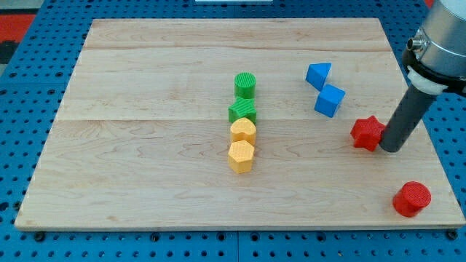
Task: Slide the red star vertically below the blue cube
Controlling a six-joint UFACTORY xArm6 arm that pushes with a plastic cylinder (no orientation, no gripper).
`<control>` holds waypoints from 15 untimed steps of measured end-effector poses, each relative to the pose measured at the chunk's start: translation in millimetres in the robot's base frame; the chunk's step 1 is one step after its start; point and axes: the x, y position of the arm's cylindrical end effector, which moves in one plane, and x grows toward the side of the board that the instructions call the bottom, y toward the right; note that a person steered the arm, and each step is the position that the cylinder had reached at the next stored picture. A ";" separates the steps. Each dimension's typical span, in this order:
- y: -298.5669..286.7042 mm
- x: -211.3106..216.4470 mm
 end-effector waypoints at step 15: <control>50.6 -34.1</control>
